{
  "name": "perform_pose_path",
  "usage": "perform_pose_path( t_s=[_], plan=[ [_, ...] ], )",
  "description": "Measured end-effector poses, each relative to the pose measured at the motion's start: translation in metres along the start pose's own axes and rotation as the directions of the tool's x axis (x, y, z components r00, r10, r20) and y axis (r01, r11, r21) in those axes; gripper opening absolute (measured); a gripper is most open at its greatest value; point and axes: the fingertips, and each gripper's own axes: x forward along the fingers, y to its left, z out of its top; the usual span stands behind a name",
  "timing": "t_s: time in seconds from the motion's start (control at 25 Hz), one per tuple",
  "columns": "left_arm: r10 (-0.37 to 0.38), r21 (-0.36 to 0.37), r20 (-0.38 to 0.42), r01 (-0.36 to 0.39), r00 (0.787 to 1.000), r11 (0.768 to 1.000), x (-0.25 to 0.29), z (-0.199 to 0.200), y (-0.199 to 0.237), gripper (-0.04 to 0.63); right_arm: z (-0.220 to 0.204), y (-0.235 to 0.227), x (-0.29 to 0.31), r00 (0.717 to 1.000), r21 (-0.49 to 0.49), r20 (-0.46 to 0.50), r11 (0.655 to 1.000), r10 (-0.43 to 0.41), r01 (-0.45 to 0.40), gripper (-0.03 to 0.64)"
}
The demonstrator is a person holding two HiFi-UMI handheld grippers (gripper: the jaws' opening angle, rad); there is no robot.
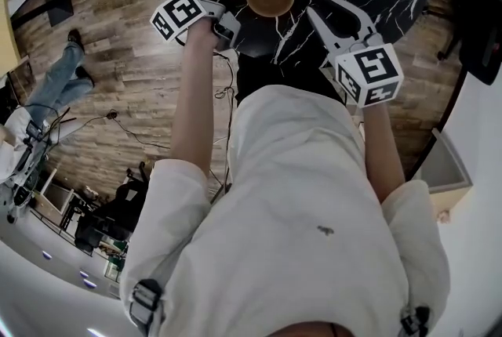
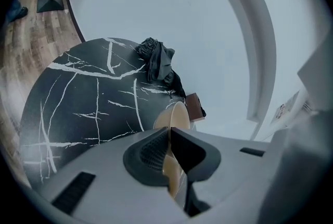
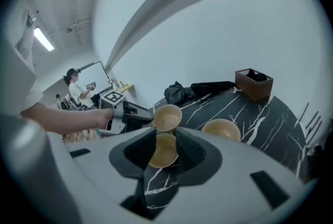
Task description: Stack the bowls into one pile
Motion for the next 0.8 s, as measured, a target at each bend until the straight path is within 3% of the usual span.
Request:
perform_pose_path(
  t_s=[0.8],
  plan=[
    [-0.014,-0.042,-0.042,0.013,0.999,0.999,-0.032,-0.045,-0.019,0.017,-0.002,-0.008,0.0,0.999,0.027,0.03,1.0,0.015,-0.015,0.118]
  ],
)
